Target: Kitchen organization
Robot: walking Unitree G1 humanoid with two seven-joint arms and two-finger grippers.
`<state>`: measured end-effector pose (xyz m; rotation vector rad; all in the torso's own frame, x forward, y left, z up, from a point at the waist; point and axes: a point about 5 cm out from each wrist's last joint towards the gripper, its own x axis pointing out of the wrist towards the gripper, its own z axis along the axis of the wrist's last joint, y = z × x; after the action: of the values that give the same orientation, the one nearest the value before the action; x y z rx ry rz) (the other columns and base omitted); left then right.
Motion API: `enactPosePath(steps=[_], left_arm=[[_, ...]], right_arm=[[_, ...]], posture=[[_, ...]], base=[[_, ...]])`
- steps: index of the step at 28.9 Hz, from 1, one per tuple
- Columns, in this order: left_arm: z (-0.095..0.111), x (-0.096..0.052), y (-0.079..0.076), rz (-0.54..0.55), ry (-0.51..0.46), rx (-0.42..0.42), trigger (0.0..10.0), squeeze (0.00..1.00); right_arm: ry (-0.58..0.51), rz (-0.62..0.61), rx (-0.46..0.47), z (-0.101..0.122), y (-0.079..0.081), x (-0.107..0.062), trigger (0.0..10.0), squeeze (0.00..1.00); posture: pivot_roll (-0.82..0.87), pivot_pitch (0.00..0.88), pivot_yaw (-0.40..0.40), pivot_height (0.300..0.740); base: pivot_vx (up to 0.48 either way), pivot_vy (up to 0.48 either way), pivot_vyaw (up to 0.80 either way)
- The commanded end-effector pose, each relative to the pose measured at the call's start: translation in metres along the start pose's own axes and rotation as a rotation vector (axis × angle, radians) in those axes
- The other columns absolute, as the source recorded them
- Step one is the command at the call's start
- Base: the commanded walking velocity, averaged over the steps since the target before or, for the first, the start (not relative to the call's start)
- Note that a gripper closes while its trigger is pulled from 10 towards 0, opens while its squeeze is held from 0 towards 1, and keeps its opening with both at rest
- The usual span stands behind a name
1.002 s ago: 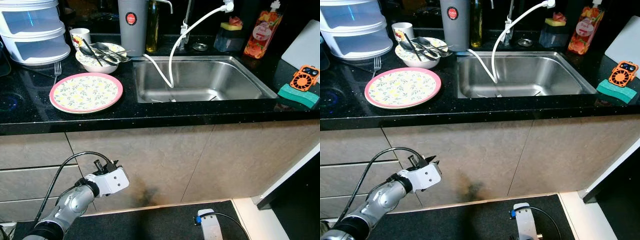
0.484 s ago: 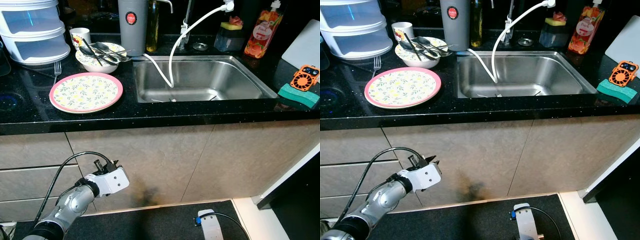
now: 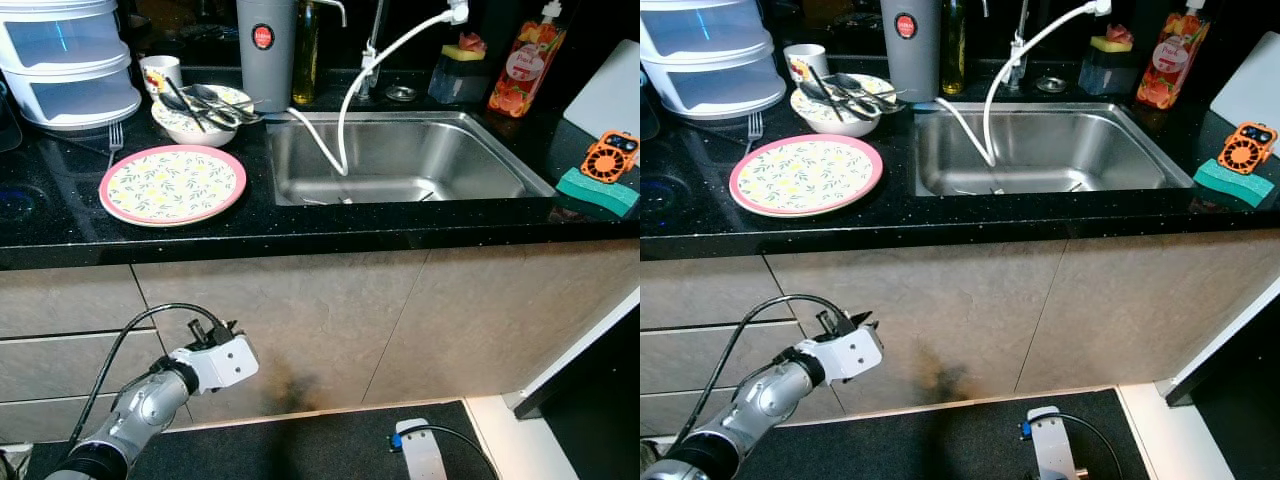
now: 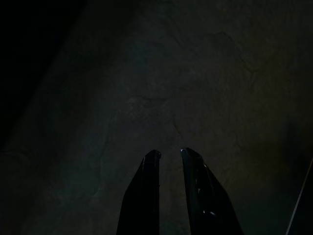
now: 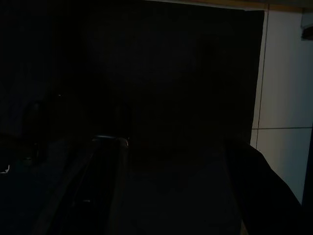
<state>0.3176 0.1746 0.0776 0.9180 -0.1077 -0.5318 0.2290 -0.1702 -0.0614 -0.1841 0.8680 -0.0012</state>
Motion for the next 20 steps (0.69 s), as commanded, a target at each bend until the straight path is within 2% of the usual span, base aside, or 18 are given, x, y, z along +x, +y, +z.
enactPosePath(steps=[1,11,16,20], left_arm=[[-0.0070,-0.0063,-0.0053,-0.030,0.023,0.015,10.0,0.00],[-0.0043,-0.0026,-0.0041,-0.015,0.019,0.012,10.0,0.00],[-0.0037,-0.0025,-0.0050,-0.009,0.018,0.011,10.0,0.00],[-0.0034,-0.0016,-0.0042,-0.013,0.019,0.012,10.0,0.00]], right_arm=[[0.033,0.002,-0.006,-0.0087,0.0012,-0.0011,10.0,0.00],[0.034,0.001,-0.031,-0.0069,-0.0022,-0.0006,10.0,0.00],[0.029,-0.011,-0.027,-0.0080,-0.0036,-0.0009,10.0,0.00],[0.028,-0.019,-0.011,-0.0073,-0.0040,-0.0008,10.0,0.00]], posture=[[0.10,0.132,-0.039,0.740],[0.05,0.147,-0.067,0.740],[0.03,0.108,-0.061,0.740],[0.01,0.134,-0.050,0.740]], base=[[0.000,0.000,0.00],[0.000,0.000,0.00],[0.000,0.000,0.00],[0.000,0.000,0.00]])
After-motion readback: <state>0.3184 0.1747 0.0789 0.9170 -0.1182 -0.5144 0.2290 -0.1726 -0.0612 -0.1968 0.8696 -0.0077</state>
